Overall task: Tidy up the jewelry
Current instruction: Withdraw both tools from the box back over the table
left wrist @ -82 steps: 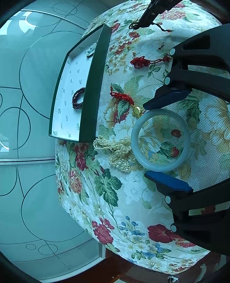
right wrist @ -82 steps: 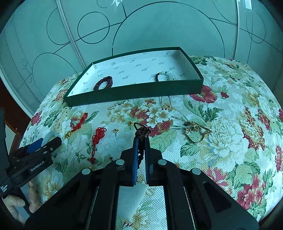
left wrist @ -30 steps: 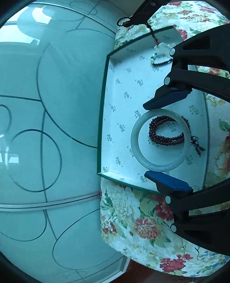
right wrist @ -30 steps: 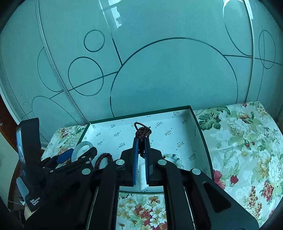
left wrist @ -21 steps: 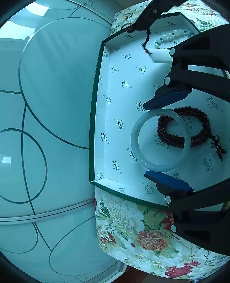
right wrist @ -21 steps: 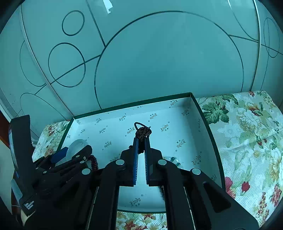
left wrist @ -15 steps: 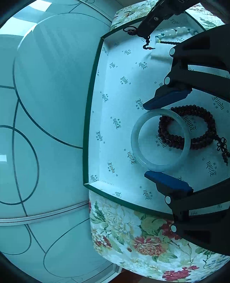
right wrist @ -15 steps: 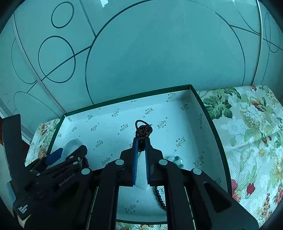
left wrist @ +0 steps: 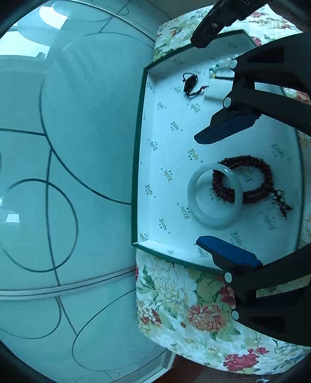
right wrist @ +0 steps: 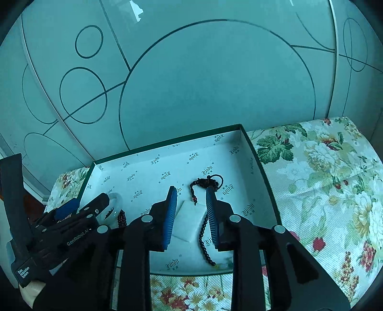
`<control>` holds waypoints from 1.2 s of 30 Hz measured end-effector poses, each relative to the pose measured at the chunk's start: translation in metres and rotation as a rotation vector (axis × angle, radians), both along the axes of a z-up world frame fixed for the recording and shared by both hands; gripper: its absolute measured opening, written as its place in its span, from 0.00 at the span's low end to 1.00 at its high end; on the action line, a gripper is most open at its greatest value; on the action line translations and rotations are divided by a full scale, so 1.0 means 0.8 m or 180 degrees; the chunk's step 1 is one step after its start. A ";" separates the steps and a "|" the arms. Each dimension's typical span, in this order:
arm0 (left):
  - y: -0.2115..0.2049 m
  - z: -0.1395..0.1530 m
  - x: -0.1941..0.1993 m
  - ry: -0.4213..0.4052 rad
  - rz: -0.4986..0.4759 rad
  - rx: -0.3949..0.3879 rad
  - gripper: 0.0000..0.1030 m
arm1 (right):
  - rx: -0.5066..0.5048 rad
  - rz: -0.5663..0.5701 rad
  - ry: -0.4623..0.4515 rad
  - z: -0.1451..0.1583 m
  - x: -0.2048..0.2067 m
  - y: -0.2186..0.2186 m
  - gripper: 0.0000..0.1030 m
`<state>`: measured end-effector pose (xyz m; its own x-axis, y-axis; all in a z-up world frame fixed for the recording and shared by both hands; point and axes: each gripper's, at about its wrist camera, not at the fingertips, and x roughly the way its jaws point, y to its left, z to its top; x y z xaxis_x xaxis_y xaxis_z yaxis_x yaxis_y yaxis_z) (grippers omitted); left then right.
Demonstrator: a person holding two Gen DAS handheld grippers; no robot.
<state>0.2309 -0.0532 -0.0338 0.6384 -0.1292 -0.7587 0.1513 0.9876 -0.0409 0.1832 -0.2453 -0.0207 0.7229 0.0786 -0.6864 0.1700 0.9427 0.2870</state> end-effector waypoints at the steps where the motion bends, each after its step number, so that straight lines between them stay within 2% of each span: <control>1: 0.003 0.006 -0.008 -0.0028 -0.0007 0.0007 0.76 | 0.0005 -0.0012 -0.0019 0.005 -0.008 -0.003 0.26; 3: 0.010 0.016 -0.024 -0.0075 0.0017 0.0028 0.76 | 0.0003 -0.0025 -0.0050 0.015 -0.027 -0.009 0.30; 7: 0.027 0.023 -0.060 -0.0019 0.0086 -0.0023 0.76 | 0.0003 -0.0086 -0.0055 0.019 -0.069 -0.021 0.30; 12: 0.030 0.007 -0.110 0.0077 0.0081 0.0066 0.76 | -0.0047 -0.0162 0.0084 0.000 -0.126 -0.031 0.30; 18: 0.026 -0.013 -0.159 0.0184 0.0068 0.0074 0.76 | -0.0071 -0.0249 0.0277 -0.031 -0.172 -0.036 0.30; 28: 0.015 -0.048 -0.193 0.0382 0.0081 0.0067 0.76 | -0.0108 -0.0270 0.0383 -0.054 -0.210 -0.034 0.30; 36: 0.000 -0.051 -0.196 0.0350 0.0065 0.0122 0.75 | -0.0052 -0.0257 0.0376 -0.058 -0.213 -0.035 0.30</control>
<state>0.0742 -0.0529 -0.0745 0.5534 -0.0867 -0.8284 0.1279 0.9916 -0.0184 0.0126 -0.2733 -0.0669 0.6406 0.0116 -0.7678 0.2771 0.9290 0.2452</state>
